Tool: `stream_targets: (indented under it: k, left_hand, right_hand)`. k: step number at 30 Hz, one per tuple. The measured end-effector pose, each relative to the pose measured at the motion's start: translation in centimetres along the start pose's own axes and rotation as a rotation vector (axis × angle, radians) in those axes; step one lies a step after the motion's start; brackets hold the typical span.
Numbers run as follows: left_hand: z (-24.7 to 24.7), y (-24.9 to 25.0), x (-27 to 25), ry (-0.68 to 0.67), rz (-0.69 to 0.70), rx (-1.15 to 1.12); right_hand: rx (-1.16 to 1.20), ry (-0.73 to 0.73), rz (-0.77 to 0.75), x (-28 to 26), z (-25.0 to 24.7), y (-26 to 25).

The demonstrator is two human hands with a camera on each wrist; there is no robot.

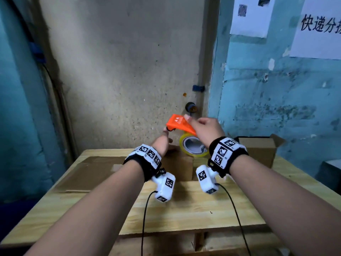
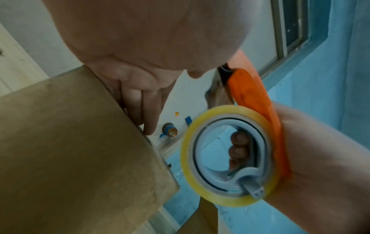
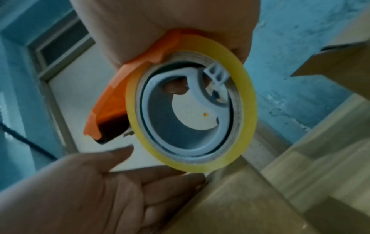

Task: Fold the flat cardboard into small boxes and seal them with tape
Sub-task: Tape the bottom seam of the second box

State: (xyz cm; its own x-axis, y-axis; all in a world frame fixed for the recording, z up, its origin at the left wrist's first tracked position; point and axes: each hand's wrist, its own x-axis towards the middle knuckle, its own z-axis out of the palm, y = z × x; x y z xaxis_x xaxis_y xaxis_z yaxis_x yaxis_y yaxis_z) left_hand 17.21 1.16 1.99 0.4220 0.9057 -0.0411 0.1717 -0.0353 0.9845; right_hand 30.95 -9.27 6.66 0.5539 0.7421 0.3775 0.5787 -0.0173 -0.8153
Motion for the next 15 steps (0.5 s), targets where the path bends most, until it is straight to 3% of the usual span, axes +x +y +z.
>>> stream_targets:
  k: [5,10,15]
  left_hand:
    - [-1.4,-0.2,-0.1,0.022,0.033,0.200]
    - [-1.4,0.1,-0.8,0.125,-0.091,-0.275]
    - [-0.9,0.1,-1.5,0.051,-0.063,-0.135]
  right_hand:
    - [0.007,-0.131,0.027,0.4,2.5,-0.7]
    - [-0.028,-0.162,0.029,0.9,2.4,-1.0]
    - [0.069,-0.119,0.080,1.0,1.9,-0.1]
